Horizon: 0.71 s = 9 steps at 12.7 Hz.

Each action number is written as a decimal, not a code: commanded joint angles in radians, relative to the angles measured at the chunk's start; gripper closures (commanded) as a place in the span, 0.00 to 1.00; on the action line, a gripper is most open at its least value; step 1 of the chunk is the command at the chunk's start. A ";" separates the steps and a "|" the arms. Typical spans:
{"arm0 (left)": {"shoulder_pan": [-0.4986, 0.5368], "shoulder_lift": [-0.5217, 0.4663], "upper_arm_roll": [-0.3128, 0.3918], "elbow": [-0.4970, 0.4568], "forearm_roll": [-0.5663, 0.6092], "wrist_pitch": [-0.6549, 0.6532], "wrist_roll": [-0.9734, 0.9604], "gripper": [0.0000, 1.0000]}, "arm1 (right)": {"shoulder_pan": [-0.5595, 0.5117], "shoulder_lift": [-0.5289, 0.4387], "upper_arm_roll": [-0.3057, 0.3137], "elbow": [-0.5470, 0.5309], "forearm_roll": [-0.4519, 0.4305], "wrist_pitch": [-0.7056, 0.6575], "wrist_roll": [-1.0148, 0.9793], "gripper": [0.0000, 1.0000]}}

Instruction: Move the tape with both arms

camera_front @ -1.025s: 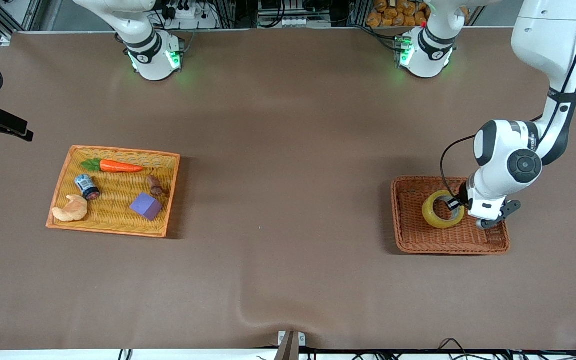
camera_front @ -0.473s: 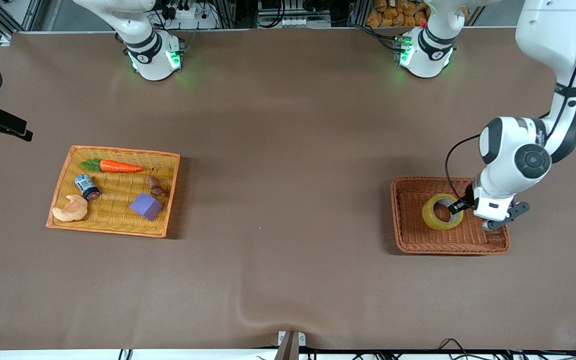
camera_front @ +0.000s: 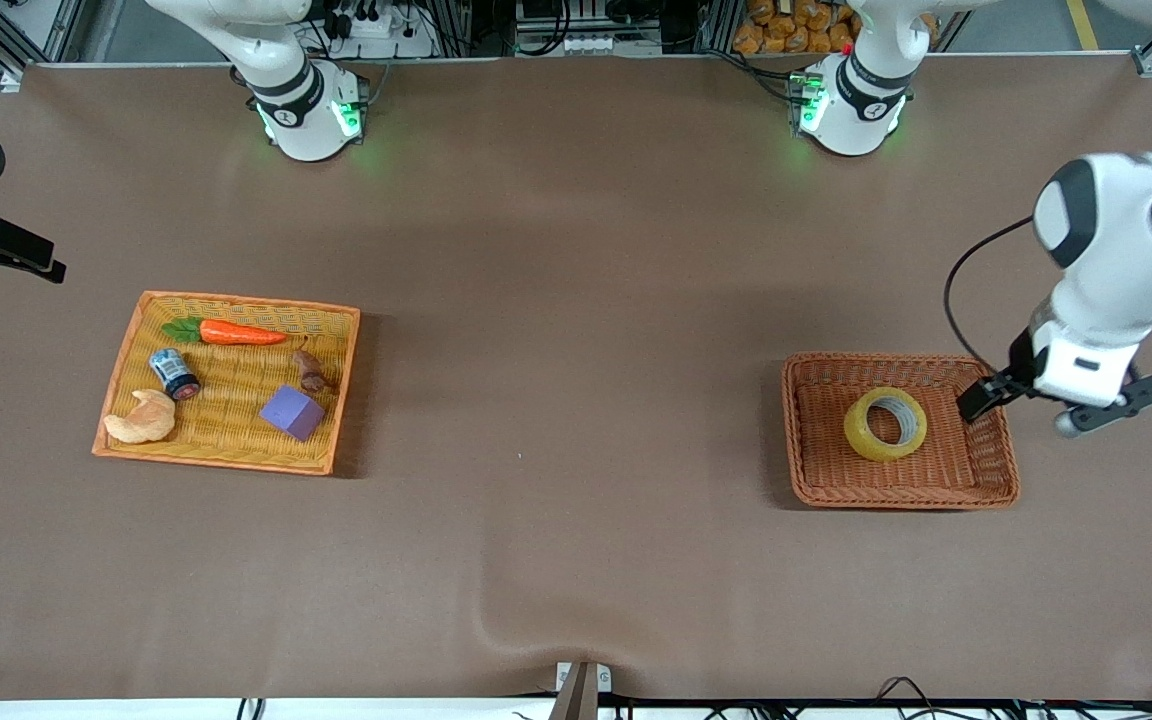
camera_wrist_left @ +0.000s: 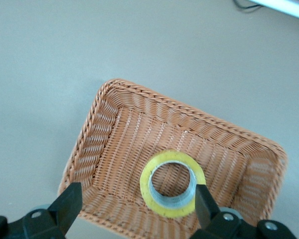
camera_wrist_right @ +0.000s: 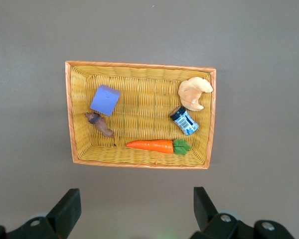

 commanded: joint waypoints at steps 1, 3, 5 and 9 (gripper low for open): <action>0.011 -0.049 -0.029 0.085 -0.025 -0.189 0.126 0.00 | 0.005 0.018 0.002 0.019 -0.017 -0.013 0.003 0.00; 0.005 -0.050 -0.035 0.188 -0.028 -0.377 0.224 0.00 | 0.005 0.018 0.002 0.019 -0.017 -0.013 0.002 0.00; -0.003 -0.061 -0.045 0.285 -0.048 -0.520 0.288 0.00 | 0.000 0.018 0.002 0.019 -0.016 -0.013 0.003 0.00; -0.099 -0.072 -0.027 0.402 -0.045 -0.692 0.327 0.00 | 0.002 0.018 0.002 0.019 -0.016 -0.013 0.003 0.00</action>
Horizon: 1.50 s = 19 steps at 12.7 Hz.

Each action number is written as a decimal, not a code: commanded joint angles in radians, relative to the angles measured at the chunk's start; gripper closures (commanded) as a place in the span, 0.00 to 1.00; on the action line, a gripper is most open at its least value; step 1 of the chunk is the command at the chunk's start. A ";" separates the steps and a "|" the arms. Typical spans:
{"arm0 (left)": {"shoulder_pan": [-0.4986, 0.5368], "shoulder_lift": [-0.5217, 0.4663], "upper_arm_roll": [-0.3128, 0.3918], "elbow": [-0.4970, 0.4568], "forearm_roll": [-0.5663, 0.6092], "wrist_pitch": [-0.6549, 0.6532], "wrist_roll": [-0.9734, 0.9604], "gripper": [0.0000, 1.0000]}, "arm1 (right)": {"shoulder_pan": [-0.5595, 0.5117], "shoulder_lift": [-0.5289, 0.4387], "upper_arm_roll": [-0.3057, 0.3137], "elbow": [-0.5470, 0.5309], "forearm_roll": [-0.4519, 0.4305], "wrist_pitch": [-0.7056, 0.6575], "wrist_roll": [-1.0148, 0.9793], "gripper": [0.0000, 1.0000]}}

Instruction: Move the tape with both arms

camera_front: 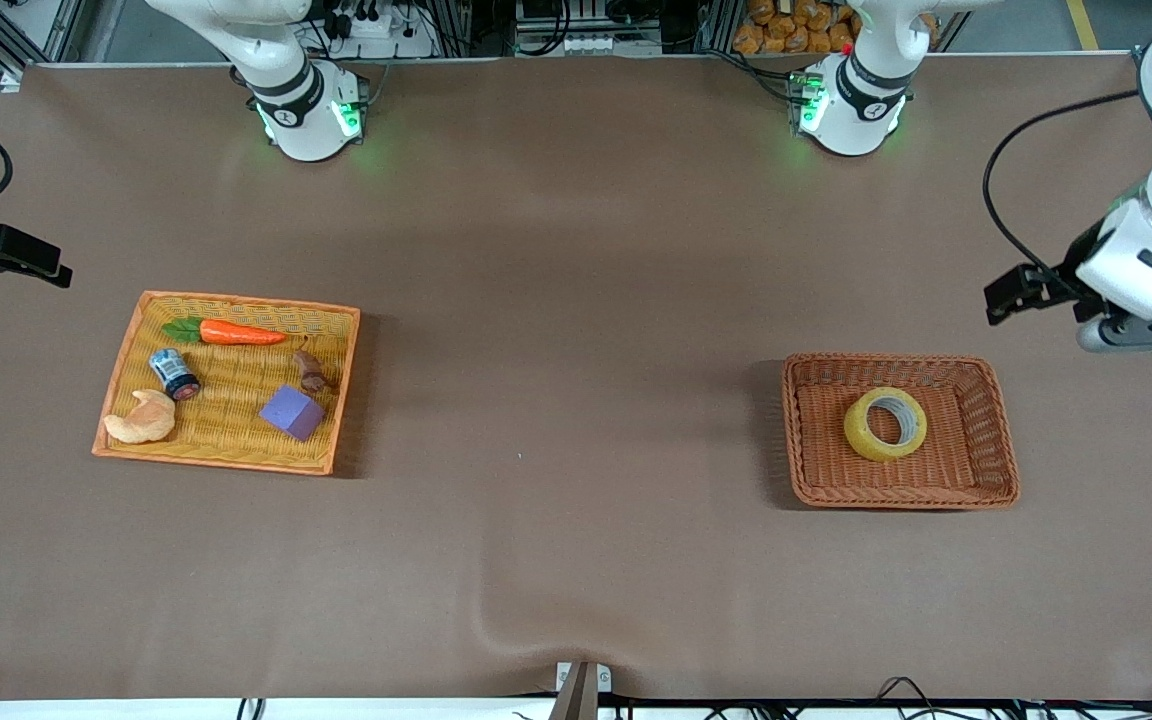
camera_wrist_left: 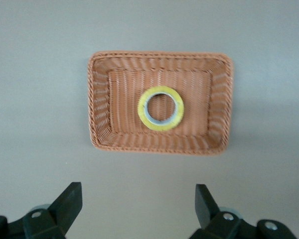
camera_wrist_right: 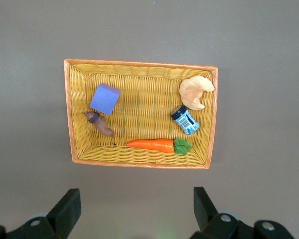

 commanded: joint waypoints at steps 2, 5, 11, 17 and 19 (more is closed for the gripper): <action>-0.054 -0.021 0.011 0.092 -0.023 -0.123 0.023 0.00 | 0.001 0.008 0.002 0.021 -0.016 -0.013 0.003 0.00; -0.094 -0.063 0.031 0.096 -0.039 -0.144 0.005 0.00 | 0.001 0.008 0.002 0.021 -0.016 -0.013 0.003 0.00; -0.144 -0.073 0.125 0.130 -0.111 -0.216 0.034 0.00 | -0.005 0.008 0.002 0.021 -0.008 -0.007 0.003 0.00; -0.145 -0.067 0.120 0.130 -0.076 -0.212 0.036 0.00 | -0.007 0.008 0.002 0.024 -0.008 -0.007 0.003 0.00; -0.145 -0.067 0.118 0.130 -0.065 -0.210 0.037 0.00 | -0.002 0.008 0.002 0.024 -0.009 -0.007 0.003 0.00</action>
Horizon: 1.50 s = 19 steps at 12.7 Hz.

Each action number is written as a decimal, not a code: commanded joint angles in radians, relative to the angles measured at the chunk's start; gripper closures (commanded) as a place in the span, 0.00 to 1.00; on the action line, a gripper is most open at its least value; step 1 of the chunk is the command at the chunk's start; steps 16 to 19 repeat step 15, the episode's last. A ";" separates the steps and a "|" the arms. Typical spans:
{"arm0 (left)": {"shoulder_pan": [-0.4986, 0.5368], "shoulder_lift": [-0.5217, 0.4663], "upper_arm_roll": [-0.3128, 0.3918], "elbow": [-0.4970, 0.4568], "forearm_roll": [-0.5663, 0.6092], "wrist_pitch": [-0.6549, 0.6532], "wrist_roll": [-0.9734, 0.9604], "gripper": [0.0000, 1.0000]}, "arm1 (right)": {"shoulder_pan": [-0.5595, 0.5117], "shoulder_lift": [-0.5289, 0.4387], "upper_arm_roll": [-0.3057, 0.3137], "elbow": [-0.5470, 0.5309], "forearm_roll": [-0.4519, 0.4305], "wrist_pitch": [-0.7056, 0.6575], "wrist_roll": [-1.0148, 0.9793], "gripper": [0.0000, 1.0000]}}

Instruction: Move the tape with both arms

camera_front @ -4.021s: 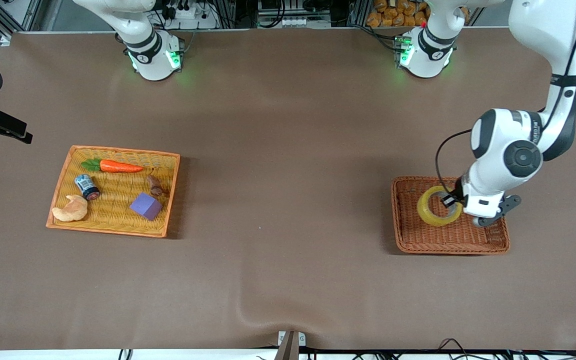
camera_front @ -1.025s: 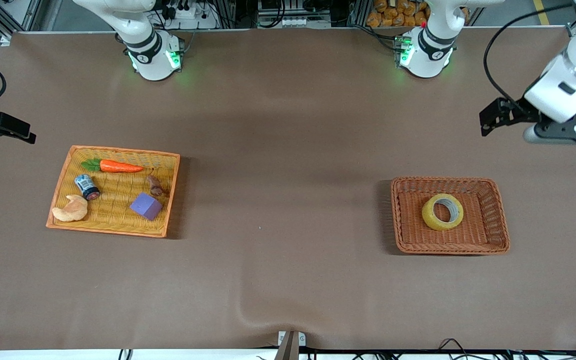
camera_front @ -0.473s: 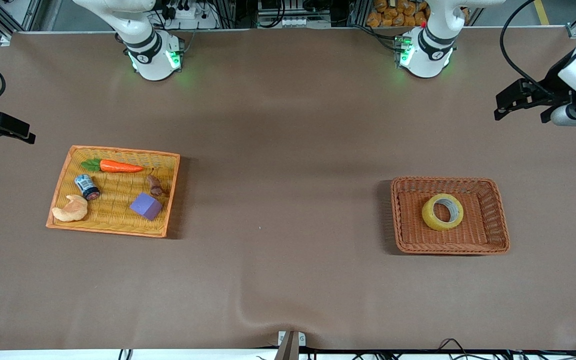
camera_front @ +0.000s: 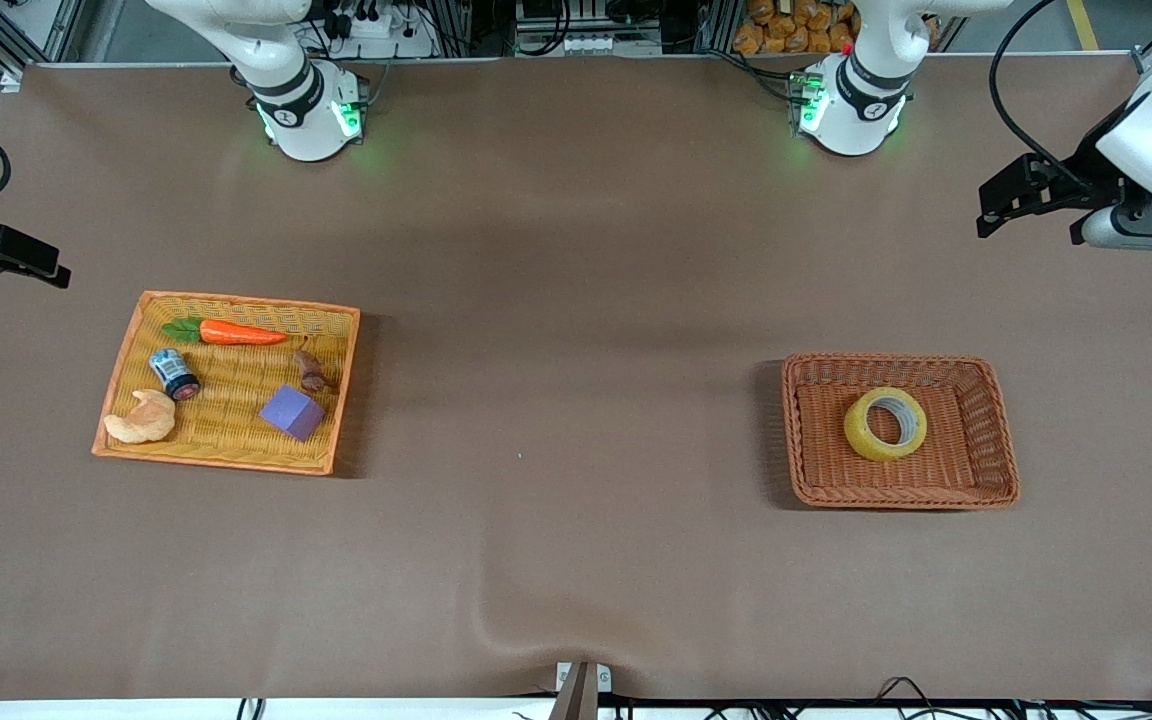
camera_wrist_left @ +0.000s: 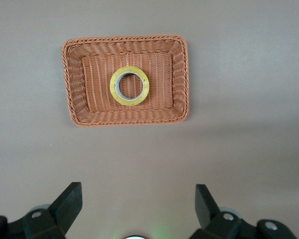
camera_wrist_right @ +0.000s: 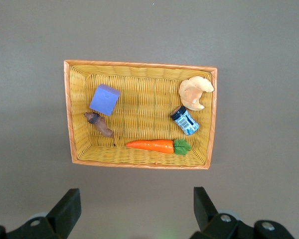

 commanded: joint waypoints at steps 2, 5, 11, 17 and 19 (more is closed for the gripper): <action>-0.002 0.004 0.000 0.011 0.038 0.007 0.016 0.00 | 0.002 0.008 0.003 0.023 -0.014 -0.010 0.003 0.00; 0.004 0.019 -0.015 0.011 0.043 0.021 0.016 0.00 | 0.000 0.008 0.003 0.023 -0.003 -0.007 0.005 0.00; 0.003 0.027 -0.013 0.012 0.043 0.024 0.014 0.00 | 0.002 0.008 0.003 0.023 -0.003 -0.007 0.005 0.00; 0.004 0.027 -0.013 0.012 0.043 0.036 0.014 0.00 | 0.002 0.008 0.003 0.023 -0.003 -0.007 0.005 0.00; 0.004 0.027 -0.013 0.012 0.043 0.036 0.014 0.00 | 0.002 0.008 0.003 0.023 -0.003 -0.007 0.005 0.00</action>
